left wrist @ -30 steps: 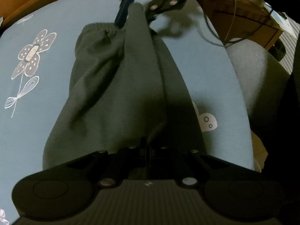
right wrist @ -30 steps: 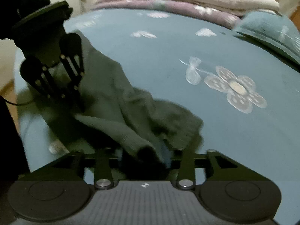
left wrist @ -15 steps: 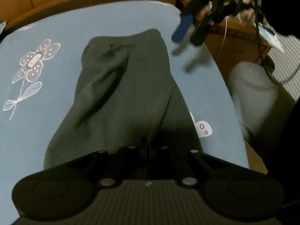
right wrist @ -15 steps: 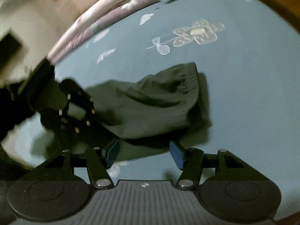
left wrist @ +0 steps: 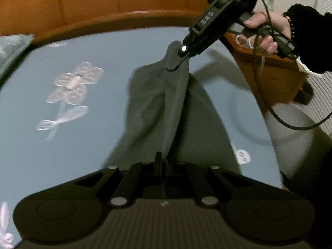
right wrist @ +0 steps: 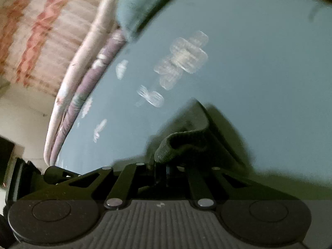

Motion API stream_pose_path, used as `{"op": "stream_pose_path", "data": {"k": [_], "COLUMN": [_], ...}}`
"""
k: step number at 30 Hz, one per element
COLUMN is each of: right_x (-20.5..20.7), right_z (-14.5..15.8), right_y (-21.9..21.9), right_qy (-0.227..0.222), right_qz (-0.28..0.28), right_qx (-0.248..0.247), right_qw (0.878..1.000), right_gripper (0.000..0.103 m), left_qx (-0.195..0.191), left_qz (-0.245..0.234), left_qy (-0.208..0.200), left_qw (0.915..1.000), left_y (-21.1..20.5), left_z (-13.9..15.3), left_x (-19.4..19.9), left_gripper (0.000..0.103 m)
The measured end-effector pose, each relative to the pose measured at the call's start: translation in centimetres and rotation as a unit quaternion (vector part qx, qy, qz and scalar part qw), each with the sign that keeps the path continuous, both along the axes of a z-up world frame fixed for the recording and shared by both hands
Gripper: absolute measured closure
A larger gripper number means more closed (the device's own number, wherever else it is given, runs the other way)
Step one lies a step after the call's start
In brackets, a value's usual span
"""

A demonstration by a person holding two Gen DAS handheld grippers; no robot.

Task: Fold clothes

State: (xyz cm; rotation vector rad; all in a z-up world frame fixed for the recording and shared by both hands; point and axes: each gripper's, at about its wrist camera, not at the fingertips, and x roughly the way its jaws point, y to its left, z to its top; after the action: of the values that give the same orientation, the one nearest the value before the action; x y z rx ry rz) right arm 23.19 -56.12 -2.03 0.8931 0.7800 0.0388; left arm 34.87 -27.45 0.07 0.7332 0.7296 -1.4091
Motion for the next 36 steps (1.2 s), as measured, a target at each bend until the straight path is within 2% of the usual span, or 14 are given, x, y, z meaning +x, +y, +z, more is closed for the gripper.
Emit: {"op": "stream_pose_path", "data": {"k": [5,11,14,17,20,25,30,36], "right_x": [5.1,10.9,11.7,11.1,8.8,4.2,0.9,-0.6], "right_z": [4.2,5.4,4.8,3.6,2.9,2.5,1.1,-1.3], "right_y": [0.2,-0.2,-0.5,-0.6,-0.9,-1.8,-1.4,-0.4], "right_qy": [-0.035,-0.036,-0.031,-0.021,-0.016,0.005,0.053,0.102], "right_qz": [0.026,0.034,0.027,0.023,0.019,0.015,0.023,0.028], "right_qx": [-0.038,-0.072,-0.073,-0.058,-0.042,-0.042,-0.078,-0.115], "right_qw": [0.998,0.996,0.996,0.998,0.999,0.999,0.995,0.988], "right_gripper": [0.094,0.094,0.094,0.094,0.094,0.094,0.093,0.094], "left_qx": [-0.017,-0.018,-0.013,-0.016,-0.015,0.004,0.044,0.069], "left_qz": [0.044,0.083,0.091,0.071,0.032,-0.036,-0.089,-0.106], "left_qy": [-0.014,-0.038,-0.041,-0.033,-0.023,0.006,0.023,0.037], "left_qw": [0.9988,0.9957,0.9949,0.9968,0.9991,0.9993,0.9948,0.9913], "left_y": [0.9,1.2,1.2,1.1,0.7,-0.6,-2.0,-3.1], "left_z": [2.0,3.3,3.6,3.9,3.9,2.6,-0.7,-3.4], "left_x": [3.1,6.0,6.7,5.5,3.5,-0.5,-4.0,-5.6], "left_gripper": [0.103,0.103,0.103,0.103,0.103,0.103,0.103,0.103]}}
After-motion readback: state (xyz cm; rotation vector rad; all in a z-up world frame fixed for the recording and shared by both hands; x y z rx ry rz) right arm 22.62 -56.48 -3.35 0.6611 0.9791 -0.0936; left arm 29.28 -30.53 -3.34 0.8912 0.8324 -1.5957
